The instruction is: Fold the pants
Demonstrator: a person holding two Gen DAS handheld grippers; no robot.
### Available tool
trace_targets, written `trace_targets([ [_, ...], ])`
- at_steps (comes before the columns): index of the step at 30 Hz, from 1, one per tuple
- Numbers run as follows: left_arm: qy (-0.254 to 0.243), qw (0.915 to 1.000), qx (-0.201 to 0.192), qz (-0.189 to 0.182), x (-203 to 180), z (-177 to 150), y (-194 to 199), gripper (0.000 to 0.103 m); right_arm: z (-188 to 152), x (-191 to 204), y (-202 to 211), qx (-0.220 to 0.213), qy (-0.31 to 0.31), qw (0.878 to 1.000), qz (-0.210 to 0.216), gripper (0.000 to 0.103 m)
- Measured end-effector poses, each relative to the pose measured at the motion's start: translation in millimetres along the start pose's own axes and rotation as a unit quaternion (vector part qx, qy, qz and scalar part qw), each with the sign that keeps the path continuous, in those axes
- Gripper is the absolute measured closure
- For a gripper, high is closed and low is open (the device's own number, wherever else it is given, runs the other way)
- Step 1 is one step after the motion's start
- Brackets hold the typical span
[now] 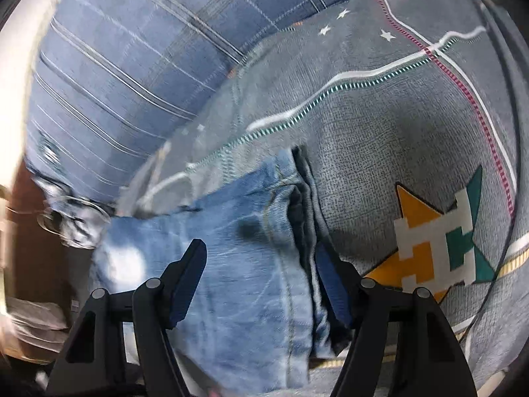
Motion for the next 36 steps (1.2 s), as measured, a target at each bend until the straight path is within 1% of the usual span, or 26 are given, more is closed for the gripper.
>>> trace_targets([
  [1, 0.017, 0.9995, 0.017, -0.018, -3.9, -2.9, -10.1, 0.024, -0.3, -2.4, 4.8, -0.005, -0.005, 1.0, 0.005, 0.034],
  [3, 0.051, 0.9969, 0.039, -0.045, -9.2, -7.7, -25.6, 0.024, -2.4, -4.3, 6.6, -0.008, -0.005, 1.0, -0.004, 0.034],
  [5, 0.077, 0.9939, 0.054, -0.058, -14.1, -11.4, -37.3, 0.024, -2.2, -7.1, 8.2, -0.007, -0.006, 1.0, -0.008, 0.034],
  [7, 0.09, 0.9923, 0.063, -0.057, -19.0, -11.7, -46.2, 0.024, -1.2, -6.8, 7.9, -0.007, -0.006, 1.0, -0.01, 0.034],
  [10, 0.093, 0.9922, 0.065, -0.051, -28.2, -10.2, -52.1, 0.024, -1.7, -6.8, 13.9, -0.013, 0.005, 1.0, -0.022, 0.034],
  [15, 0.12, 0.99, 0.06, -0.042, -28.6, -6.6, -62.4, 0.024, -2.9, -1.5, 23.6, -0.02, 0.015, 1.0, -0.004, 0.034],
  [18, 0.145, 0.9867, 0.059, -0.043, -20.2, -9.9, -70.0, 0.024, -6.9, 4.4, 30.6, -0.022, 0.024, 0.999, 0.01, 0.033],
  [20, 0.163, 0.9834, 0.063, -0.049, -16.5, -13.9, -77.6, 0.024, -9.8, 8.7, 32.9, -0.023, 0.036, 0.999, 0.009, 0.033],
  [22, 0.164, 0.9833, 0.058, -0.053, -16.5, -15.4, -78.4, 0.023, -11.5, 10.2, 33.0, -0.022, 0.044, 0.999, 0.007, 0.033],
  [25, 0.154, 0.9856, 0.05, -0.047, -21.2, -15.3, -76.4, 0.023, -6.9, 2.4, 29.2, -0.019, 0.029, 0.999, 0.004, 0.033],
  [27, 0.161, 0.9843, 0.046, -0.056, -20.4, -15.7, -75.3, 0.023, -4.2, -4.1, 27.7, -0.015, 0.016, 1.0, 0.007, 0.033],
  [28, 0.163, 0.9836, 0.042, -0.064, -20.2, -15.1, -75.4, 0.023, -3.7, -6.4, 28.1, -0.015, 0.015, 1.0, 0.008, 0.033],
  [31, 0.171, 0.9819, 0.041, -0.071, -16.4, -12.5, -79.0, 0.022, -3.2, -11.8, 30.4, -0.017, 0.018, 1.0, 0.004, 0.033],
  [34, 0.185, 0.9782, 0.042, -0.084, -14.8, -7.8, -82.6, 0.022, -2.3, -17.6, 30.7, -0.014, 0.015, 1.0, 0.004, 0.033],
  [36, 0.198, 0.9748, 0.039, -0.096, -14.1, -3.5, -82.1, 0.022, -1.0, -21.9, 24.4, -0.003, 0.004, 1.0, 0.009, 0.034],
])
Point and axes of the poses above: each gripper's, at about its wrist camera, not at the fingertips, and y roughly against the way its jaws point, x to its left, z to its top, the point moved 3 cm from there along -y, roughly the way its jaws point, and after that the axes turned 3 degrees about -y, right-handed, at the moved point
